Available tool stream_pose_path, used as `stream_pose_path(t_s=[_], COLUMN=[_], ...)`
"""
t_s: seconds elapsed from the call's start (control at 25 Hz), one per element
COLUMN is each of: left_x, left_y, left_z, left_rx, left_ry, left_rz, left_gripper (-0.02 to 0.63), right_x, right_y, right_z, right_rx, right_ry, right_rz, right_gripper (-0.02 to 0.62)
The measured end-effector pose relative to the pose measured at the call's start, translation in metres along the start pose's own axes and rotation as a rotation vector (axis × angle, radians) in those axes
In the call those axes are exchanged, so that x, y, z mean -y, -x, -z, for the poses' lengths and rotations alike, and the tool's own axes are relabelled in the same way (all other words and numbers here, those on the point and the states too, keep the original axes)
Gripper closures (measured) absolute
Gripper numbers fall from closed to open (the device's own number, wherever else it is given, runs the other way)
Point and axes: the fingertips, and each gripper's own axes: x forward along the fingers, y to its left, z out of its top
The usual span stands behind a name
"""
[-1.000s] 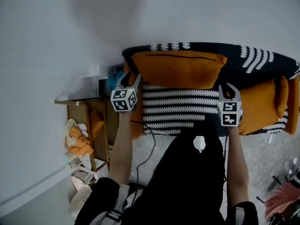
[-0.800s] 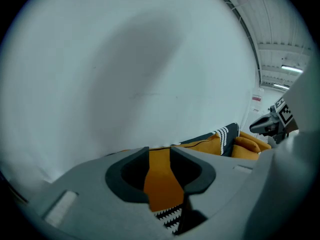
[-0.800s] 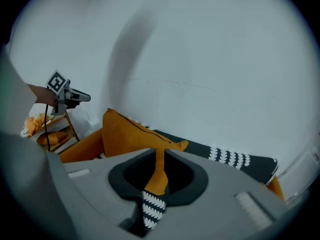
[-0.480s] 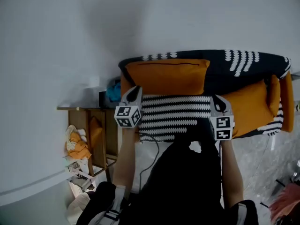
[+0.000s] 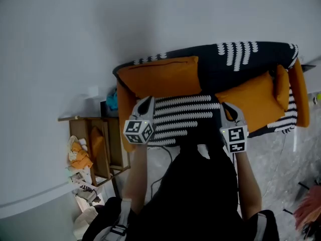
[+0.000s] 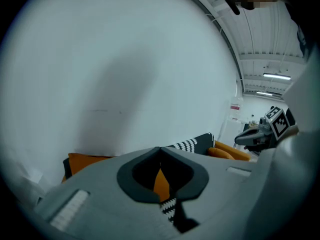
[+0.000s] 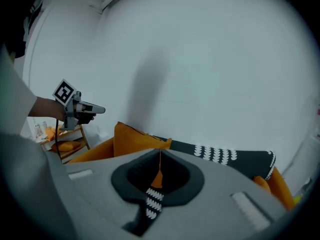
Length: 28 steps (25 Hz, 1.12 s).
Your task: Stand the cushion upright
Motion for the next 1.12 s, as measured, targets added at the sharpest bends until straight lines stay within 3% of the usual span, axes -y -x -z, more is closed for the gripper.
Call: stream_pose_path(t_s=[0.32,0.64,1.12], left_x=[0.119,0.210,0.296], left_y=[-0.009,-0.017,-0.048], left_z=[0.003,0.016,0.037], left_rx=[0.020,0.009,-0.078], left_ry=[0.020,0.021,-0.037], left_rz=[0.028,0.062,0.272], left_gripper=[0.595,0.594,0.594], right_x=[0.072,0.125,0.161], right_y=[0.067,0.114,0.162], right_z=[0.031,0.068,0.105], right_rx=[0.023,0.011,-0.020], right_ry=[0.009,0.009,-0.080], right_rz=[-0.009,-0.003,0.132], right_gripper=[0.591,0.591,0.591])
